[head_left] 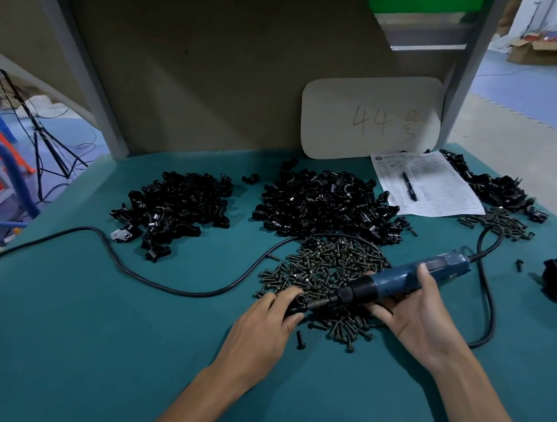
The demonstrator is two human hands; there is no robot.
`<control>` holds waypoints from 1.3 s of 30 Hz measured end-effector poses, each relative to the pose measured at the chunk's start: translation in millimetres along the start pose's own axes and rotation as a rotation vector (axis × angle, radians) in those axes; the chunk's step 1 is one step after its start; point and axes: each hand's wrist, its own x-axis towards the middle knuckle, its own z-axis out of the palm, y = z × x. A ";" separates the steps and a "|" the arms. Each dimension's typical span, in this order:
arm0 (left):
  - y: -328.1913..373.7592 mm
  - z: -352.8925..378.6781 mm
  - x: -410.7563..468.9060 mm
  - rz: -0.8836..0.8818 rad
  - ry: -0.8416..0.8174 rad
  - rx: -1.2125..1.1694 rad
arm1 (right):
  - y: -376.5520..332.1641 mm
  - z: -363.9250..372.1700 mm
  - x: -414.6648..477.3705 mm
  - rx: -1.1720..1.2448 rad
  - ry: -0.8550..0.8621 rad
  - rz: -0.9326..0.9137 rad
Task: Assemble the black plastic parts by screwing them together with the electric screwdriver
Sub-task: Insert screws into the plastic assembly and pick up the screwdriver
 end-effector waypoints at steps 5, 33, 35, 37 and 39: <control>-0.4 0.5 0.1 -0.002 0.002 -0.004 | 0.2 0.9 -0.7 0.008 -0.004 0.002; -1.8 4.2 1.3 0.027 0.026 0.013 | 1.7 0.3 0.4 -0.001 -0.015 0.003; -2.4 4.8 1.4 0.026 0.027 0.012 | 2.4 -0.1 0.5 -0.003 -0.020 0.001; -2.7 5.5 1.5 0.027 0.029 0.018 | 2.3 0.0 0.1 -0.006 -0.026 0.002; -3.4 6.2 2.0 0.015 0.027 0.013 | 2.4 -0.5 -0.3 0.006 -0.023 0.001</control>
